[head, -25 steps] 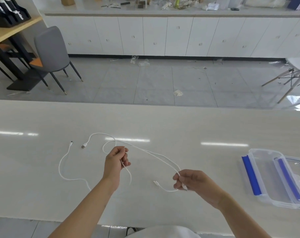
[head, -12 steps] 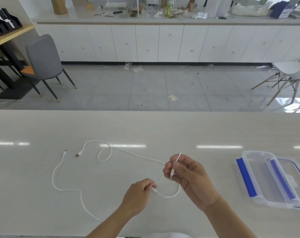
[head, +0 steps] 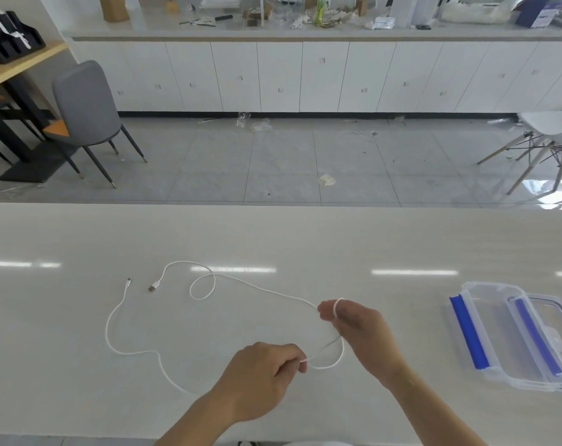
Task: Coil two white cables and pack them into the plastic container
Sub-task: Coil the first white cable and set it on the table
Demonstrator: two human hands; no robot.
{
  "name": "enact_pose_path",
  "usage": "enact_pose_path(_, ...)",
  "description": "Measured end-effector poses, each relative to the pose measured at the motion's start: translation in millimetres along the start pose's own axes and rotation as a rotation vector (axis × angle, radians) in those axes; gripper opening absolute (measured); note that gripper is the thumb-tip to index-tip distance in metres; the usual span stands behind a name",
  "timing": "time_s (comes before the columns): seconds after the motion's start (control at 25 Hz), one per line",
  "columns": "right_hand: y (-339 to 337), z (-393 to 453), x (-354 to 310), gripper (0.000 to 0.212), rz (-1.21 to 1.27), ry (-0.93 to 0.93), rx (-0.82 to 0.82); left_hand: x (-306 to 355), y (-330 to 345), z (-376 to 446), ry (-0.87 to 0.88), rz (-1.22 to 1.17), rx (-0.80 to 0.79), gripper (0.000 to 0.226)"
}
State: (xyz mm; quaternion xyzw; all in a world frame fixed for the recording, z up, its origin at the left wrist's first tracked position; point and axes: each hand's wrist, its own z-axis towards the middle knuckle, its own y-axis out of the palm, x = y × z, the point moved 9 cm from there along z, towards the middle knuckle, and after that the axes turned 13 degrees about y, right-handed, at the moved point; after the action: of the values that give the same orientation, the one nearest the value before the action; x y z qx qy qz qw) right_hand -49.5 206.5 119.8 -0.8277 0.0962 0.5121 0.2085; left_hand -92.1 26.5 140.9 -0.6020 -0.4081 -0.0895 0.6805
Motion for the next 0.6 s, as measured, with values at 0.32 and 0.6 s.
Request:
enact_pose_path(0.32,68.0,-42.4,-13.3,0.034,-0.309,0.021,-0.691,-8.3,-67.1,13.9,0.092,-0.047,0.135,0.010)
enact_pose_path(0.6,66.4,-50.3,-42.2,0.023,0.054,0.025,-0.767,-28.0,-54.2,22.6,0.061,-0.459,0.314,0.014)
